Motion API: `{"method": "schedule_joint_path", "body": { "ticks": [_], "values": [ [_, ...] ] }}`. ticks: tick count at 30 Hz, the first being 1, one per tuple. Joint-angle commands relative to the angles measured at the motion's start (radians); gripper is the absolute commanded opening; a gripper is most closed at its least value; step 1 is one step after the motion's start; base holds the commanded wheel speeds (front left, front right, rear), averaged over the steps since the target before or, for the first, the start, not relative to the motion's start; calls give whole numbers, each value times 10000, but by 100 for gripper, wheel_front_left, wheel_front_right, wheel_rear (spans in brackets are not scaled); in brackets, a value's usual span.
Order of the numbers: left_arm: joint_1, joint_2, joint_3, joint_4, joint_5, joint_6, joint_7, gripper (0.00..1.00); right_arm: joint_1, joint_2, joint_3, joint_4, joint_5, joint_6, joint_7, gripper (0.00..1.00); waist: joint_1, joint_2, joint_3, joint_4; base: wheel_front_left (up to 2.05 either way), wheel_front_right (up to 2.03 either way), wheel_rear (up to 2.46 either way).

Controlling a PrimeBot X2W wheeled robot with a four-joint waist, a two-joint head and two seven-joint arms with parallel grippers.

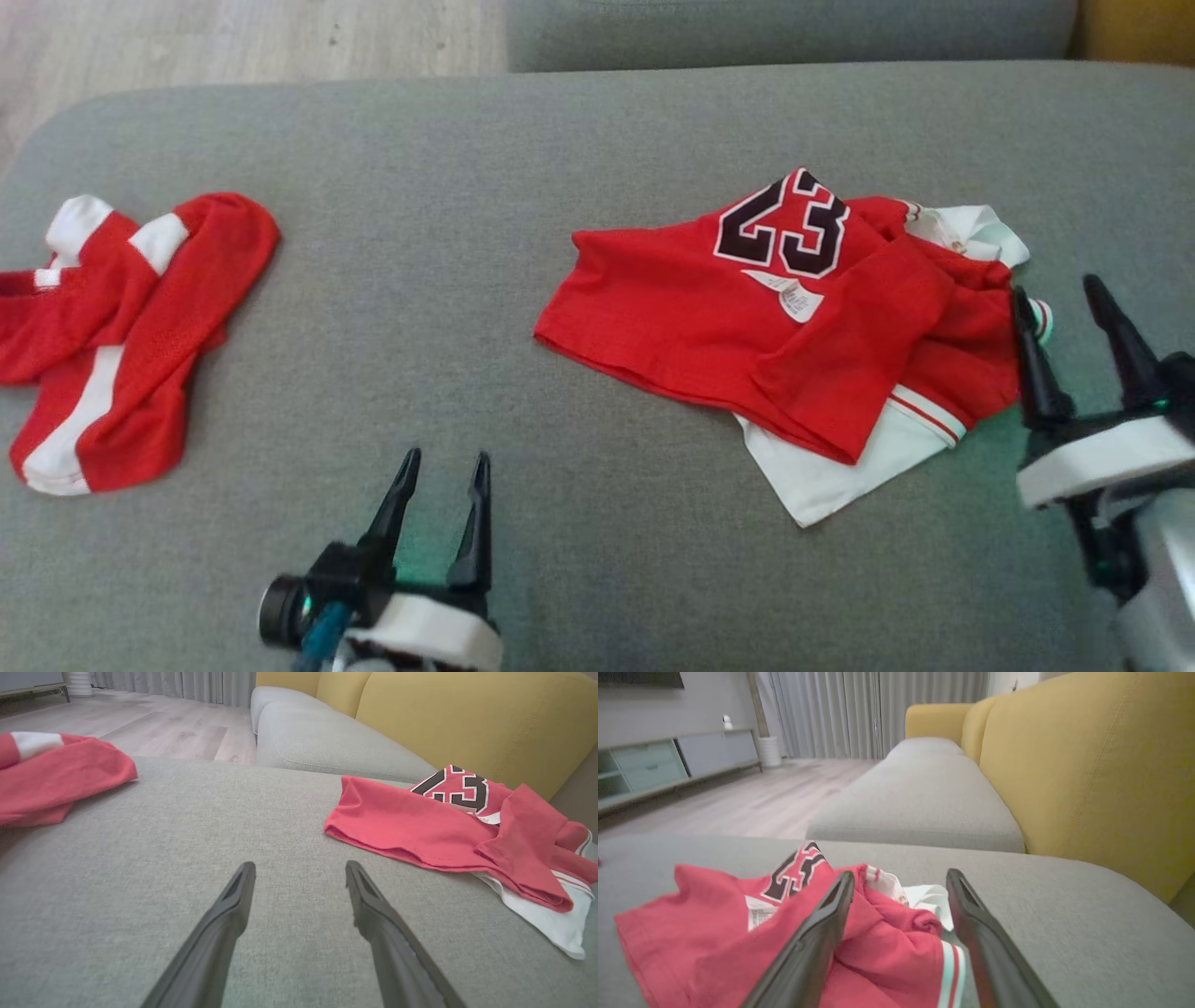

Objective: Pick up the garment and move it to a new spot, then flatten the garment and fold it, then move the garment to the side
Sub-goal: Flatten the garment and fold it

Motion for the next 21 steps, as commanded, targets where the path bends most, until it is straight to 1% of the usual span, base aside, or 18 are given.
{"method": "schedule_joint_path", "body": {
  "ticks": [1,4,8,9,10,15,21],
  "values": [
    [-711,-3,71,-376,15,-78,-95,100,292,243,-116,-859,-213,21,-65,100,0,0,115,-88,0,0,0],
    [-1282,-3,-409,-487,-12,-251,-95,100,584,856,-282,-1550,-313,21,-66,100,0,0,327,-218,0,0,0],
    [-2305,-3,-1405,-358,-202,-471,-95,100,658,1340,-45,-1782,-358,21,-66,100,0,0,687,-502,0,0,0],
    [-2571,-3,-1710,-242,-299,-540,-95,100,634,1412,23,-1775,-354,21,-66,100,0,0,782,-592,0,0,0],
    [-2571,-3,-1710,-242,-299,-540,-95,100,634,1412,23,-1775,-354,21,-66,100,0,0,782,-592,0,0,0],
    [-3990,-3,-3240,690,-1093,-799,-95,100,277,1611,379,-1759,-328,21,-66,100,0,0,1347,-1238,0,0,0],
    [-5283,-3,-4612,1779,-1973,-854,-95,100,-50,1746,633,-1727,-287,21,-66,100,0,0,1853,-2063,0,0,0]
  ]
}}
